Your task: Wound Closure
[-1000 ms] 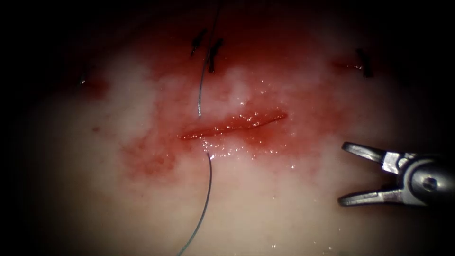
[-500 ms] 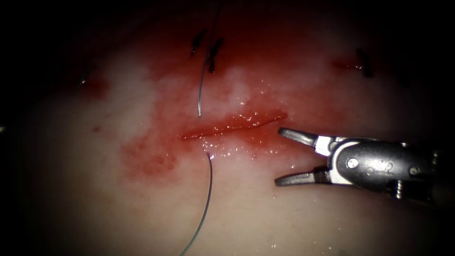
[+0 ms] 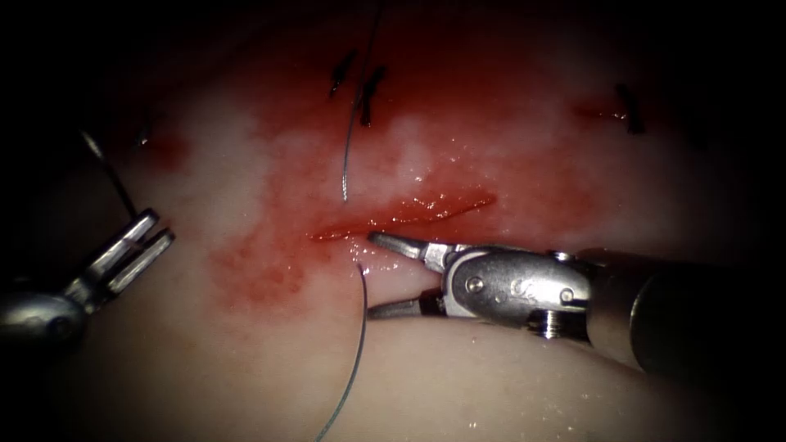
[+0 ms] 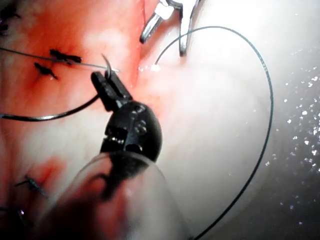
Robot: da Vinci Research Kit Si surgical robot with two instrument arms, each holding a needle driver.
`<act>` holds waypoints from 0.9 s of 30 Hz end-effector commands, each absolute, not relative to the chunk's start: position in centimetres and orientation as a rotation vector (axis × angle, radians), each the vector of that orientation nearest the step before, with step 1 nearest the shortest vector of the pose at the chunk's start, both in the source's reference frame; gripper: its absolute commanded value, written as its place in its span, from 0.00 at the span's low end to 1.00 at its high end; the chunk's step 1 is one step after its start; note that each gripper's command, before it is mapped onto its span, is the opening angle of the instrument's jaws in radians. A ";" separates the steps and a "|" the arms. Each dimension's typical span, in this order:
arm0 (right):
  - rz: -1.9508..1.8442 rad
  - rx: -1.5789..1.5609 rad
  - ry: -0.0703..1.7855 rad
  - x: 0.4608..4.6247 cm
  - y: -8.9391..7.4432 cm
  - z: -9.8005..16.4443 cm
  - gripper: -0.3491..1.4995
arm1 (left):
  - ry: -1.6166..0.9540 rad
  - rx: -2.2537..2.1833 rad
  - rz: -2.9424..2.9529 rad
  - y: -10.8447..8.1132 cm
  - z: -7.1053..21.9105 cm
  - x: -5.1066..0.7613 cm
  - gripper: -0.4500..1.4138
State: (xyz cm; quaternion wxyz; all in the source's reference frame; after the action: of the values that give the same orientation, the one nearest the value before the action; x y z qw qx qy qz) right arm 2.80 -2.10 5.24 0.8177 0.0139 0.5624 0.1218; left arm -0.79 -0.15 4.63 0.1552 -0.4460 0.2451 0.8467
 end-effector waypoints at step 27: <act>0.256 -0.009 1.099 2.87 -2.1 5.5 0.00 | 0.688 -1.295 2.412 -0.1 4.8 -0.78 0.00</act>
State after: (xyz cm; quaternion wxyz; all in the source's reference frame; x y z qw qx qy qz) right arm 2.80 -2.10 5.41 0.8463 -0.0048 0.5188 0.1212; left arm -0.72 -0.14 4.72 0.1594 -0.4519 0.2410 0.8440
